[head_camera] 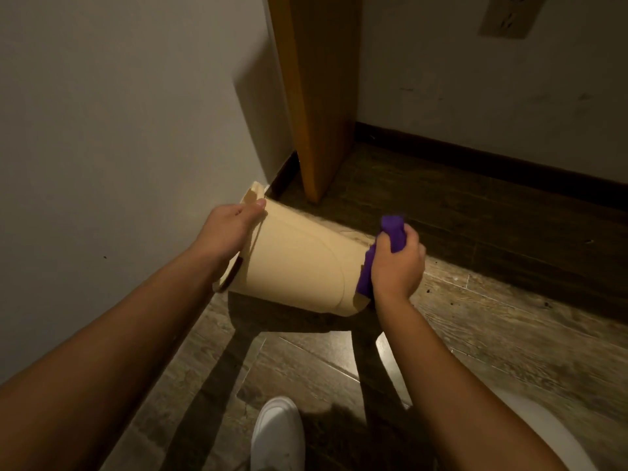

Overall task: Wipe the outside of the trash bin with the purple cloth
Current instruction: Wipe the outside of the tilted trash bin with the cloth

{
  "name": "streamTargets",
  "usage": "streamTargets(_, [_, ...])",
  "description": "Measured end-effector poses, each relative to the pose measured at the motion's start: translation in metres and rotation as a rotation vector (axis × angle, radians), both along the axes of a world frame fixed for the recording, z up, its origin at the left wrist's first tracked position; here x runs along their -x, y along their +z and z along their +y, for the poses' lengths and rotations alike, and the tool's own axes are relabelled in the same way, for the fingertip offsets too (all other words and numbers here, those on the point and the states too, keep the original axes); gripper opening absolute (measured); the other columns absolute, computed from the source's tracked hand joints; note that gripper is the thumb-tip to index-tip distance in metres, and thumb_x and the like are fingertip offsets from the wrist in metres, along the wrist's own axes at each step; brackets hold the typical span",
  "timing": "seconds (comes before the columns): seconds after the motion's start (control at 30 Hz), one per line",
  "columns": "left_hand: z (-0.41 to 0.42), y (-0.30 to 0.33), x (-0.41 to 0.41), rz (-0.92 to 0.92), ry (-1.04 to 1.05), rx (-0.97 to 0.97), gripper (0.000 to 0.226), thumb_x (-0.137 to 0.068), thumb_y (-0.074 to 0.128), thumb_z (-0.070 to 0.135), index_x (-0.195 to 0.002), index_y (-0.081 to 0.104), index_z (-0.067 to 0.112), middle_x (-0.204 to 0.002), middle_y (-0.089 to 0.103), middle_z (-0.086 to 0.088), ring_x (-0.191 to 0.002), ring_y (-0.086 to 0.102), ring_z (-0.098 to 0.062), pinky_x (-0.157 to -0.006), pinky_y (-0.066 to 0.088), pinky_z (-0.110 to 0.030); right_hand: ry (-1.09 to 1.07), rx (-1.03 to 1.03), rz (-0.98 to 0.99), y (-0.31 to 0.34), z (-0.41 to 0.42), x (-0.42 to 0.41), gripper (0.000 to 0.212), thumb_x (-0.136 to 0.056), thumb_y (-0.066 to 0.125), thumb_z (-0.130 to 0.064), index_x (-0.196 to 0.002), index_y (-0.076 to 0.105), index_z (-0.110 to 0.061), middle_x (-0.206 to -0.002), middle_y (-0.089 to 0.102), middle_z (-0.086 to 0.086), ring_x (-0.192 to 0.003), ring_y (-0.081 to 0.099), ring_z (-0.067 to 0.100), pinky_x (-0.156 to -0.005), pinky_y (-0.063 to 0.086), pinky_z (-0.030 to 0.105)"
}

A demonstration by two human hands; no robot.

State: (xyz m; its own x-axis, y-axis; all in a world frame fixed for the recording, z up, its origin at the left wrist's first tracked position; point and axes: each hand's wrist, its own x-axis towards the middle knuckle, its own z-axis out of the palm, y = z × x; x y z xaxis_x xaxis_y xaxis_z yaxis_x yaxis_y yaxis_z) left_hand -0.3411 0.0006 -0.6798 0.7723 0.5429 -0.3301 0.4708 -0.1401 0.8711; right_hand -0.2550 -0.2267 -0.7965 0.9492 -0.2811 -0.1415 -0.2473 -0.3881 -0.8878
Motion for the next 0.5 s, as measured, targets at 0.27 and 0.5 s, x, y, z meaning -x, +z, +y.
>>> streamTargets(0.27, [-0.013,0.001,-0.004,-0.020,-0.096,0.072,0.038,-0.103,0.049,0.043,-0.099,0.075,0.016,-0.089,0.078,-0.002,-0.077,0.075,-0.014,-0.076,0.049,-0.039,0.407,-0.139,-0.294,0.078,0.057,0.027,0.043,-0.096,0.062,-0.039,-0.137,0.056,-0.030,-0.128,0.056,-0.008,-0.102,0.058,0.005,-0.085,0.048,0.023])
streamTargets(0.5, [-0.026,-0.002,-0.004,-0.119,-0.039,0.006,0.033,-0.102,0.050,0.041,-0.110,0.075,0.022,-0.093,0.078,0.007,-0.084,0.072,-0.006,-0.065,0.052,-0.019,0.509,0.161,-0.353,0.069,0.093,0.049,0.047,-0.093,0.059,-0.044,-0.138,0.058,-0.030,-0.135,0.057,0.004,-0.123,0.049,0.026,-0.100,0.041,0.042])
